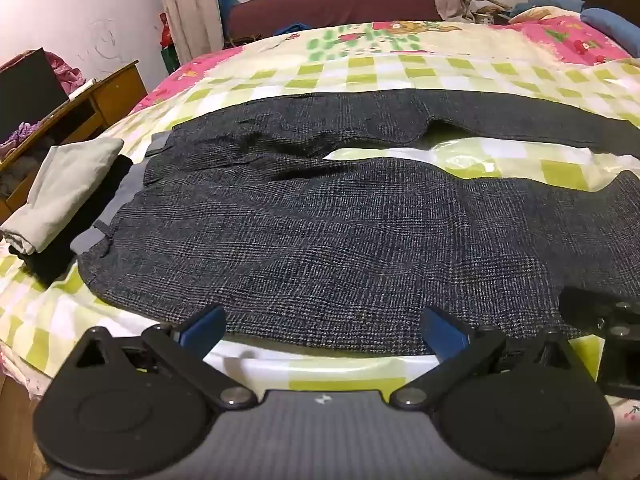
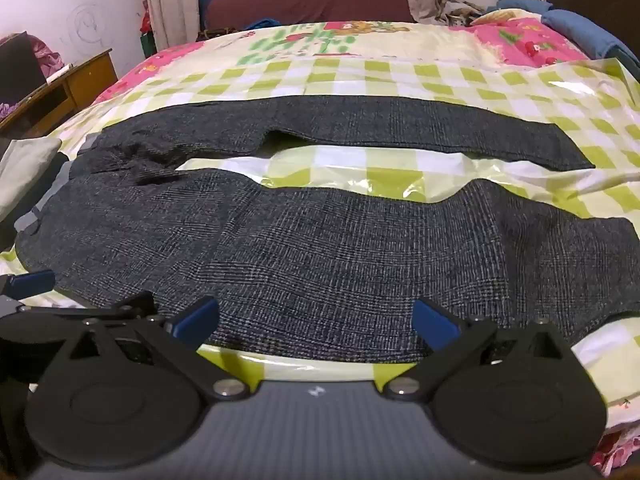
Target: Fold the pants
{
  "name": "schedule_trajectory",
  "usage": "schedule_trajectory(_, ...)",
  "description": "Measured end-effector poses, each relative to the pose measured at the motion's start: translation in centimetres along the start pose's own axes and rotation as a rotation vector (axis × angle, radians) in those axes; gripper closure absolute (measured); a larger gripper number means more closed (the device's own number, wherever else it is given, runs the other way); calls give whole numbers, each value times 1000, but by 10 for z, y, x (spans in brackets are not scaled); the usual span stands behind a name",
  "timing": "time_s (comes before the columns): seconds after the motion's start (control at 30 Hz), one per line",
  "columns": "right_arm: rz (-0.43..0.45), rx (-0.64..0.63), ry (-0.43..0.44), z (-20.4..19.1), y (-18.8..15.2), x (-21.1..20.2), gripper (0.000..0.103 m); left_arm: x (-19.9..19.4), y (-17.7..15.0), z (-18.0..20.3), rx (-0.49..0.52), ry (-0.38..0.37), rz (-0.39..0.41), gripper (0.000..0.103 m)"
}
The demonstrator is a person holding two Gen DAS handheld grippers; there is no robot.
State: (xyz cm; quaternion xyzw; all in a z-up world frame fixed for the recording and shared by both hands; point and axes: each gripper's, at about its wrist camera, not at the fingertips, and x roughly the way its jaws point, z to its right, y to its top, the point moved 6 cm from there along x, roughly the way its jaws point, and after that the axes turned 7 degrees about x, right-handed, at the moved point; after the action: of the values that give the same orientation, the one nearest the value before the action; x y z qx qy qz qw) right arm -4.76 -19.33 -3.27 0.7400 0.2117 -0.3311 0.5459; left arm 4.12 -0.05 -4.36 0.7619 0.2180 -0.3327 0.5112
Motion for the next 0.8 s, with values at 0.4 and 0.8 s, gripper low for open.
schedule_trajectory(0.4, 0, -5, 0, 2, 2, 0, 1, -3, -1, 2, 6, -10, 14, 0)
schedule_trajectory(0.8, 15, -9, 2, 0, 0, -1, 1, -4, -2, 1, 12, -18, 21, 0)
